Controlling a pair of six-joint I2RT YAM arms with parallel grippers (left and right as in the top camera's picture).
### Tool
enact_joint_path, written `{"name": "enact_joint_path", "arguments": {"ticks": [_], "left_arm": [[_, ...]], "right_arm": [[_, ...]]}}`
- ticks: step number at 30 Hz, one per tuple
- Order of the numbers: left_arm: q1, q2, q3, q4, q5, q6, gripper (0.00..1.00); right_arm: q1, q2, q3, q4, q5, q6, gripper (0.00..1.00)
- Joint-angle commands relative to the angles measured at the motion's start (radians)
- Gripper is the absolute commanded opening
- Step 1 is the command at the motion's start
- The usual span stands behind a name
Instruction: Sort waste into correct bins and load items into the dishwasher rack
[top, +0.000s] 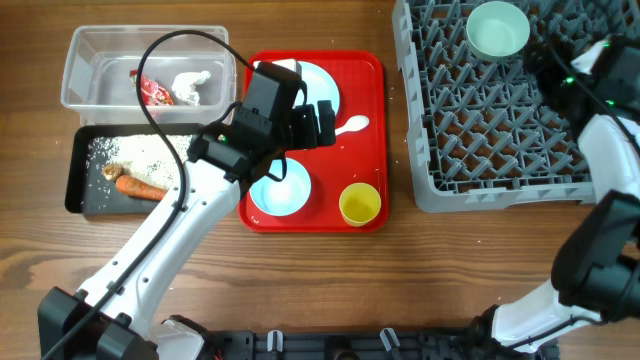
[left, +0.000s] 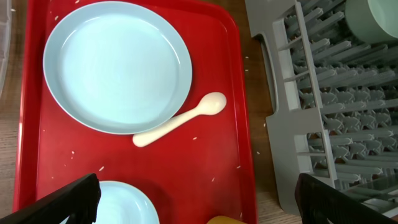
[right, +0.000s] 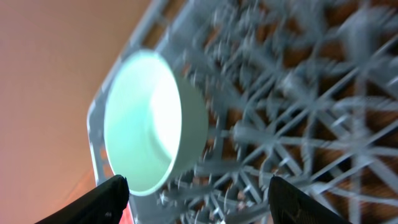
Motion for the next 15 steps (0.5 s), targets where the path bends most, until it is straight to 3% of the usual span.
{"name": "enact_joint_path", "arguments": {"ticks": [1, 5, 6, 8, 9, 15], "left_arm": [[0.005, 0.002, -0.002, 0.003, -0.013, 0.012, 1.0], [0.005, 0.002, -0.002, 0.003, -0.013, 0.012, 1.0], [0.005, 0.002, -0.002, 0.003, -0.013, 0.012, 1.0], [0.005, 0.002, -0.002, 0.004, -0.013, 0.012, 1.0], [0.005, 0.002, -0.002, 0.003, -0.013, 0.012, 1.0], [0.005, 0.002, -0.002, 0.003, -0.013, 0.012, 1.0]], "right_arm": [[0.047, 0.038, 0.003, 0.035, -0.051, 0.029, 0.75], [0.081, 0.05, 0.003, 0.026, 0.068, 0.045, 0.72], [0.086, 0.056, 0.003, 0.026, 0.082, 0.045, 0.69], [0.097, 0.076, 0.002, 0.028, 0.112, 0.045, 0.52], [0.103, 0.089, 0.002, 0.041, 0.132, 0.045, 0.5], [0.109, 0.146, 0.002, 0.142, 0.193, 0.037, 0.49]]}}
